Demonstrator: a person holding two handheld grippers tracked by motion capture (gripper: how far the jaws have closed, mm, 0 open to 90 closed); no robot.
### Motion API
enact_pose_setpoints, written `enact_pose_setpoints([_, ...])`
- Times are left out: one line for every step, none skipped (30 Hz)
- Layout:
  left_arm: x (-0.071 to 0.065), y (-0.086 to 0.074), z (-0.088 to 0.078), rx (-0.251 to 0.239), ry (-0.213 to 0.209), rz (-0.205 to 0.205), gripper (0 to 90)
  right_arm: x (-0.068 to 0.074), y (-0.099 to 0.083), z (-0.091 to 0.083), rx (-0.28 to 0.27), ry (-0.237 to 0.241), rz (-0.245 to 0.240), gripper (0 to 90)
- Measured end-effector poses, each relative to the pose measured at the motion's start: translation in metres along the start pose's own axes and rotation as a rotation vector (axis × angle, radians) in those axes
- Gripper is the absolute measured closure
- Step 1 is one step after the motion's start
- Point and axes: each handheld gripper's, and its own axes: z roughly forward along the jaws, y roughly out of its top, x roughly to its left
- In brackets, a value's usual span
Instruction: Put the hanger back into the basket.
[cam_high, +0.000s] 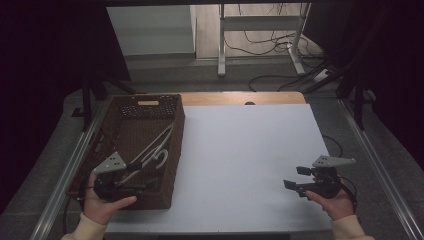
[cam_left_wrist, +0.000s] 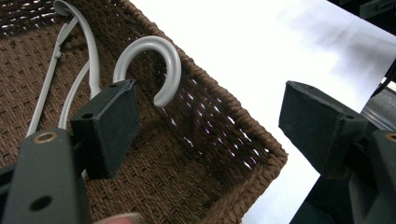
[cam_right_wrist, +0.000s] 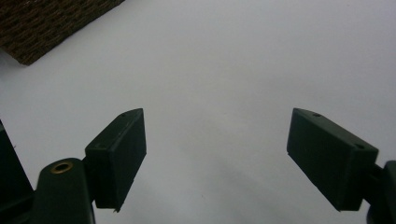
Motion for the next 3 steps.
enact_pose_setpoints([0.0000,0.0000,0.0000,0.000,-0.001,0.000,20.1,0.0004,-0.0001,0.0001,0.002,-0.003,-0.003,18.4])
enact_pose_setpoints([0.0002,0.0001,0.0000,0.001,-0.001,0.001,20.0,0.0007,-0.0002,0.0004,0.001,-0.001,-0.003,18.1])
enact_pose_setpoints([0.0004,0.0004,0.0001,0.002,-0.001,0.004,19.8,0.0012,-0.0001,0.0009,0.003,0.001,-0.009,17.6])
